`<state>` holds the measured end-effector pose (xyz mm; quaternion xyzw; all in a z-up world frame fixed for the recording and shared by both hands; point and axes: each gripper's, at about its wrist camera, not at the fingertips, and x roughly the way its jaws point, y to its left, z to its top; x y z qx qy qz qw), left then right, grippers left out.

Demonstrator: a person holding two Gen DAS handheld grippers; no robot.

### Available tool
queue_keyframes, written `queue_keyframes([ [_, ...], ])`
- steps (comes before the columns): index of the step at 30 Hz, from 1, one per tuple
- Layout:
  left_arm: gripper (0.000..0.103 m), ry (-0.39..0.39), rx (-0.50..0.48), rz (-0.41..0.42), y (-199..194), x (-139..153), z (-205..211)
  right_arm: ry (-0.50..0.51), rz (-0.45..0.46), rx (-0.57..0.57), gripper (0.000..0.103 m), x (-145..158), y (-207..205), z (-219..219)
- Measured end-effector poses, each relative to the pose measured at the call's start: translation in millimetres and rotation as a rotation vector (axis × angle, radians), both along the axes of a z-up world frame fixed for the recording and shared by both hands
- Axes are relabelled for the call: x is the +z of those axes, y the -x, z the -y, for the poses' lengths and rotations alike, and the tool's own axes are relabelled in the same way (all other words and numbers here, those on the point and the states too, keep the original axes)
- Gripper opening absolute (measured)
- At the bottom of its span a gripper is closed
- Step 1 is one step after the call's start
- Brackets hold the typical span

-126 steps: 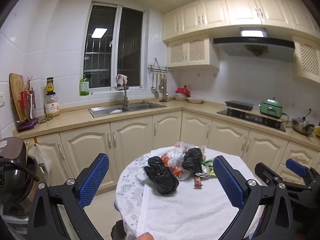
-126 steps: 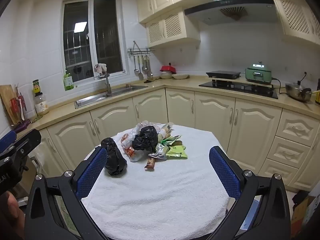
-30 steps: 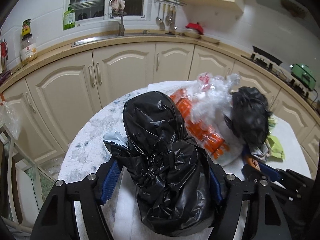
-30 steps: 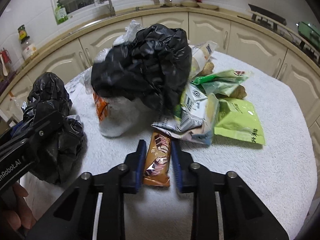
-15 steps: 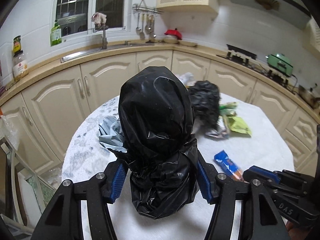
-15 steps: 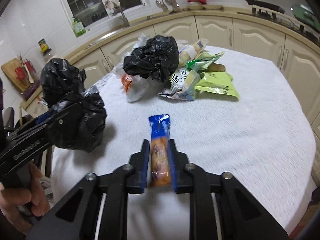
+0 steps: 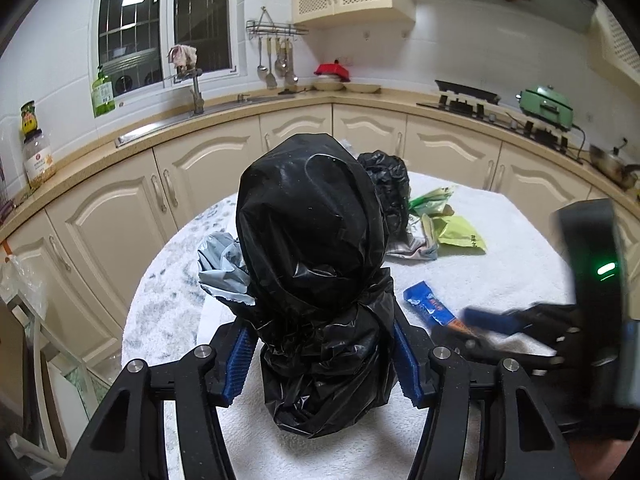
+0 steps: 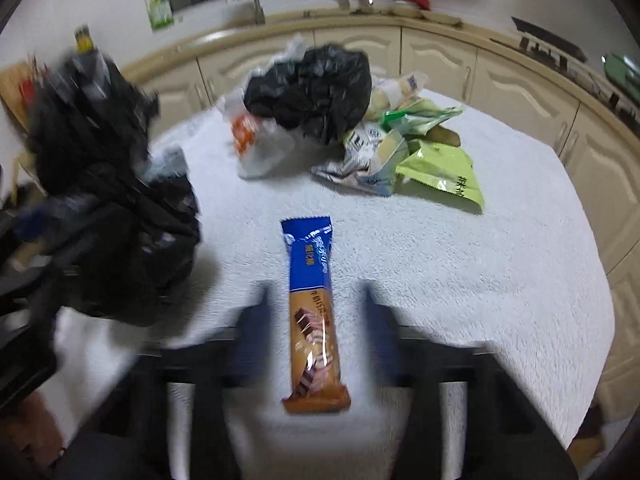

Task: Collect trash
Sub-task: 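Carry both items to the blue bin and release them inside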

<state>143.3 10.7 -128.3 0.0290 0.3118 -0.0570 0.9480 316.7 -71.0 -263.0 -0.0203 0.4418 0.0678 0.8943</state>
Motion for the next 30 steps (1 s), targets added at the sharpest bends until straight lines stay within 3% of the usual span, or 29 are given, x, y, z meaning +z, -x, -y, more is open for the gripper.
queue_keyframes([
  [2, 0.055, -0.009, -0.004, 0.012, 0, 3, 2, 0.026, 0.012, 0.009, 0.019, -4, 3, -2],
  [7, 0.055, -0.009, -0.021, 0.042, 6, 12, 6, -0.072, 0.039, -0.016, 0.019, 5, 18, 23],
  [16, 0.055, 0.007, -0.14, 0.089, 34, 28, 41, -0.219, 0.167, -0.152, 0.019, 52, 64, 106],
  [23, 0.055, 0.022, -0.318, 0.122, 48, 41, 102, -0.222, 0.271, -0.299, 0.019, 85, 109, 177],
  [30, 0.055, 0.037, -0.537, 0.06, 47, 24, 193, -0.208, 0.285, -0.506, 0.019, 81, 158, 265],
])
